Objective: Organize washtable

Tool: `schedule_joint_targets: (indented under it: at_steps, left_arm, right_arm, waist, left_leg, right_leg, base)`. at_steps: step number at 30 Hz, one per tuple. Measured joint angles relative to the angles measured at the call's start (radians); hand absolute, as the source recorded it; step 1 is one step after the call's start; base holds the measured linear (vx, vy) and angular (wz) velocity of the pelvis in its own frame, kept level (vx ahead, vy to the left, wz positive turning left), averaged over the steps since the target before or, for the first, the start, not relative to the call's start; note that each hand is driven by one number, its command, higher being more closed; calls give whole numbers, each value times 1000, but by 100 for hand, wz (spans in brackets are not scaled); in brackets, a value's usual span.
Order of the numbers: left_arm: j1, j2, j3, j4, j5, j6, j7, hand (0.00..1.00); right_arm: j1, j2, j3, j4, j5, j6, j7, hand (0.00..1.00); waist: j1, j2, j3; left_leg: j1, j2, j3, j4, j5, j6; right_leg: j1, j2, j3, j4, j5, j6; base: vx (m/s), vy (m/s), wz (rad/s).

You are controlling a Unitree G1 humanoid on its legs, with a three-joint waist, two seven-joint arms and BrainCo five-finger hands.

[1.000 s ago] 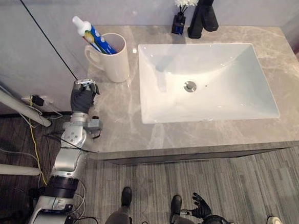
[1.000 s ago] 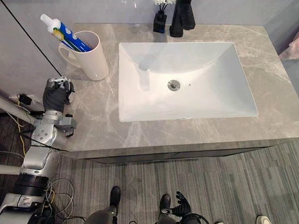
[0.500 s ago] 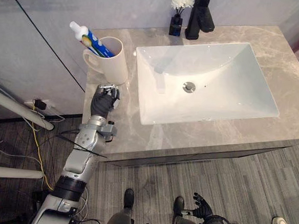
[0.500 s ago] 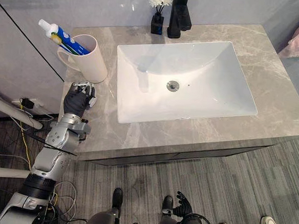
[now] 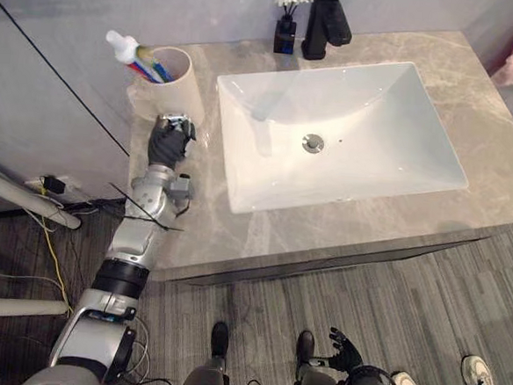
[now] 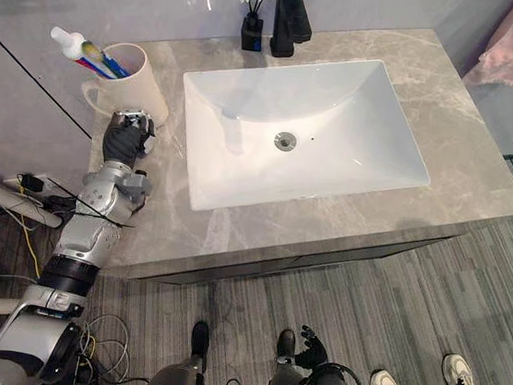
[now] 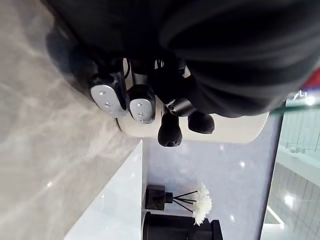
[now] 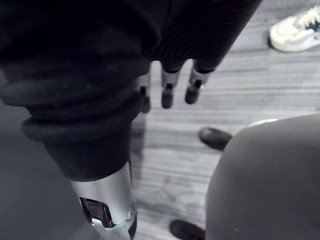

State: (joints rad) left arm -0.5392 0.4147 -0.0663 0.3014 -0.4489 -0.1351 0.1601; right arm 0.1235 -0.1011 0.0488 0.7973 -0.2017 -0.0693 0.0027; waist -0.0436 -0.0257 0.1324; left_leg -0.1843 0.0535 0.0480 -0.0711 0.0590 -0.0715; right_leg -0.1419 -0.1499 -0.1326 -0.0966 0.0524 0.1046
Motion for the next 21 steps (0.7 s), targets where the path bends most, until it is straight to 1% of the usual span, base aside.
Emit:
schedule_joint_targets:
  at_steps: [7, 11, 14, 21]
  left_arm:
    - [-25, 1, 0, 28, 23, 1, 1, 100]
    - [-75, 32, 0, 89, 42, 12, 3, 100]
    - [-117, 46, 9, 132, 66, 22, 23, 100]
    - [-119, 64, 18, 133, 68, 22, 37, 100]
  right_arm:
    - [0, 0, -1, 1, 3, 1, -1, 0]
    - [0, 0, -2, 1, 4, 0, -1, 0]
    - [0, 0, -2, 0, 5, -1, -1, 0]
    - [0, 0, -5, -2, 7, -4, -1, 0]
  waist:
    - [0, 0, 1]
    - [-1, 0, 2]
    - [-1, 0, 2]
    - [-4, 2, 5]
  left_leg:
    - [-3, -1, -1, 0, 0, 0]
    - [-5, -1, -1, 1, 0, 0]
    - [-14, -1, -1, 1, 0, 0]
    - [-16, -2, 2, 4, 0, 0]
  right_leg:
    - [-3, -1, 0, 0, 1, 0]
    - [-6, -1, 0, 0, 2, 1]
    - [-18, -1, 0, 0, 2, 2]
    - [-17, -2, 2, 0, 2, 1]
  base:
    - [-3, -1, 0]
    - [0, 0, 0]
    - [0, 0, 0]
    - [0, 0, 0]
